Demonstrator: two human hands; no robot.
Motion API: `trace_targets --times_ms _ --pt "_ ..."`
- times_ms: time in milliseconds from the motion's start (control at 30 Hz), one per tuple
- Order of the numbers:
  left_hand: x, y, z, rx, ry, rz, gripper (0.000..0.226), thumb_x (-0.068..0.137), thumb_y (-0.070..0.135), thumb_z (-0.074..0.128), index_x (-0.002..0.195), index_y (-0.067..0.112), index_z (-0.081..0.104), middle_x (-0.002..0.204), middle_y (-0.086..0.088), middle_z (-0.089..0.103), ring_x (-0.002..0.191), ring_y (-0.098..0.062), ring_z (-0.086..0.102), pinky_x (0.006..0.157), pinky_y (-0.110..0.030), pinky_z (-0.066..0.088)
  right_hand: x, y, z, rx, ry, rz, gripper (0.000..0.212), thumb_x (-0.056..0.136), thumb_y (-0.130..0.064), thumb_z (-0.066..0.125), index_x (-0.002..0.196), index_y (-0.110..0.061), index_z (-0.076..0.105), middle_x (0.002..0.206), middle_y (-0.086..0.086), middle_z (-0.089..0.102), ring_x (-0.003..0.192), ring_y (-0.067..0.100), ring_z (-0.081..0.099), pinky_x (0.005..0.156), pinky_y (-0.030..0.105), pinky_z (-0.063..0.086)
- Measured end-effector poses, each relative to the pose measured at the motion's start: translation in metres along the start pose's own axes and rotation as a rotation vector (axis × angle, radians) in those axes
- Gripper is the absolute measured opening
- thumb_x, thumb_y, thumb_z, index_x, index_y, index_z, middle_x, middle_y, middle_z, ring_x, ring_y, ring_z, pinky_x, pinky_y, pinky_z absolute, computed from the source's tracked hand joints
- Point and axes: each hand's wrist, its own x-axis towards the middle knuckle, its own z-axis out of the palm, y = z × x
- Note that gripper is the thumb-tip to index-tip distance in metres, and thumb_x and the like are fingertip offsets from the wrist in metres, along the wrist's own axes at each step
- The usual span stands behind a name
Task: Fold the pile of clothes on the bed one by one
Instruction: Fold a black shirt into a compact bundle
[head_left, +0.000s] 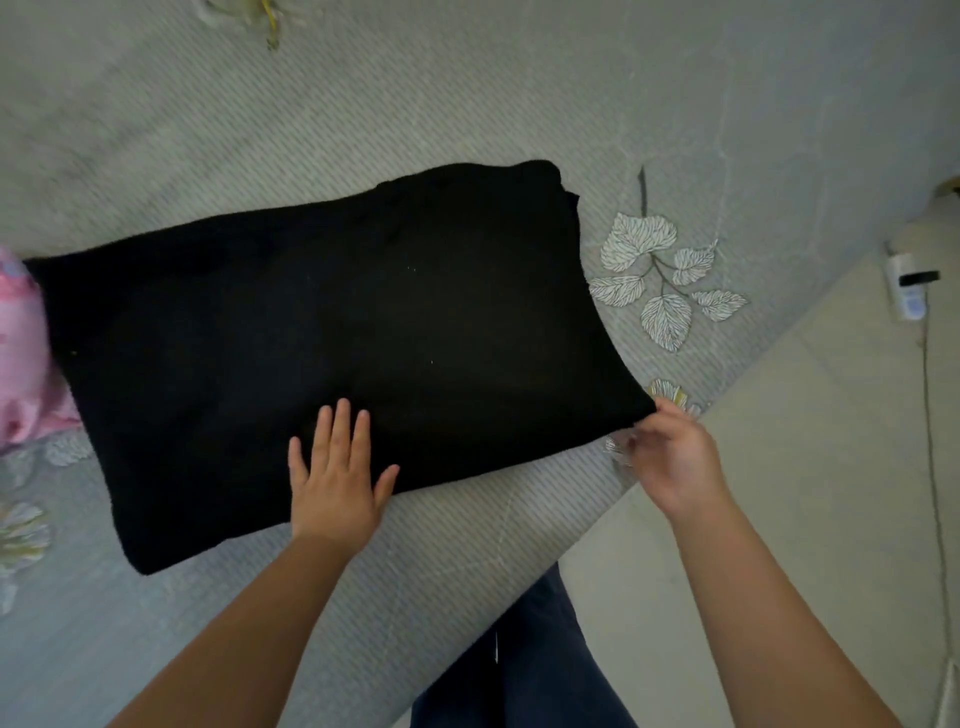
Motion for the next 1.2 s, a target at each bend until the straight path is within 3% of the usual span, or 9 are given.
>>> trace_targets --times_ms 133,267,333,500,633,733,900,1100,1200 --pt "-0.001 0.001 0.001 0.023 0.007 0.001 0.064 0.094 0.051 0.016 0.130 0.020 -0.026 0.148 -0.001 -0.027 0.126 -0.012 -0.034 0.111 -0.043 -0.010 0.013 -0.005 -0.008 -0.230 0.018 0.050 0.037 0.073 0.021 0.021 0.055 -0.002 0.045 0.047 0.005 0.048 0.051 0.017 0.046 0.052 0.023 0.036" --pt "-0.002 0.001 -0.001 -0.018 0.007 0.012 0.068 0.094 0.049 0.022 0.143 0.018 -0.014 0.153 -0.003 -0.019 0.128 -0.009 -0.031 0.112 -0.041 -0.010 0.009 0.010 0.004 -1.029 0.293 -0.235 0.030 0.075 0.013 0.041 0.093 0.000 0.061 0.088 0.010 0.057 0.090 0.025 0.051 0.075 0.028 0.036" --pt "-0.003 0.000 -0.005 -0.032 0.010 0.027 0.067 0.094 0.049 0.024 0.145 0.018 -0.006 0.154 -0.002 -0.015 0.135 -0.012 -0.024 0.112 -0.040 -0.008 -0.003 0.017 0.007 -1.167 0.380 -0.310 0.035 0.077 0.008 0.045 0.110 0.002 0.057 0.108 0.018 0.058 0.107 0.033 0.046 0.085 0.034 0.036" --pt "-0.004 -0.002 -0.027 -0.090 0.139 0.061 0.067 0.090 0.050 0.041 0.145 0.018 0.019 0.154 -0.003 0.013 0.142 -0.018 0.005 0.114 -0.037 -0.001 -0.014 0.025 0.034 -1.216 0.284 -0.500 0.043 0.088 -0.025 0.057 0.121 0.001 0.049 0.120 0.018 0.054 0.116 0.032 0.045 0.096 0.040 0.033" --pt "-0.009 -0.019 -0.026 0.030 0.008 0.071 0.092 0.081 0.066 0.042 0.146 0.019 -0.002 0.154 -0.004 -0.011 0.137 -0.016 -0.023 0.107 -0.038 -0.016 0.004 0.023 0.048 -1.266 0.264 -0.312 0.039 0.091 -0.023 0.052 0.124 -0.004 0.045 0.117 0.018 0.056 0.108 0.034 0.051 0.094 0.043 0.036" --pt "-0.017 -0.037 -0.018 0.037 -0.090 -0.005 0.091 0.083 0.065 0.040 0.145 0.020 -0.011 0.152 -0.007 -0.021 0.133 -0.019 -0.030 0.108 -0.041 -0.016 0.012 0.019 0.039 -1.327 0.287 -0.373 0.021 0.091 -0.013 0.050 0.107 -0.002 0.056 0.098 0.020 0.064 0.094 0.035 0.056 0.088 0.038 0.028" --pt "-0.027 -0.059 -0.016 0.021 0.001 -0.005 0.072 0.091 0.032 0.047 0.147 0.014 0.006 0.155 -0.007 0.000 0.143 -0.020 -0.004 0.115 -0.034 0.001 0.016 0.009 0.032 -1.367 0.334 -0.356 0.023 0.089 -0.015 0.052 0.105 0.000 0.058 0.099 0.022 0.063 0.099 0.036 0.054 0.091 0.040 0.027" --pt "-0.030 -0.063 -0.027 -0.093 -0.049 0.033 0.073 0.087 0.051 0.048 0.145 0.017 0.019 0.154 -0.008 0.011 0.142 -0.021 0.004 0.114 -0.036 0.001 0.007 0.005 0.054 -1.247 0.210 -0.263 0.034 0.090 -0.034 0.053 0.099 -0.002 0.059 0.099 0.016 0.064 0.098 0.035 0.056 0.096 0.049 0.037" --pt "-0.016 -0.047 -0.047 -0.099 0.118 0.104 0.052 0.092 0.034 0.048 0.139 0.016 0.036 0.145 -0.006 0.035 0.136 -0.020 0.026 0.112 -0.035 0.015 -0.001 -0.001 0.068 -1.164 0.243 -0.206 0.028 0.091 -0.028 0.052 0.099 -0.001 0.058 0.098 0.017 0.063 0.098 0.034 0.056 0.096 0.049 0.038"
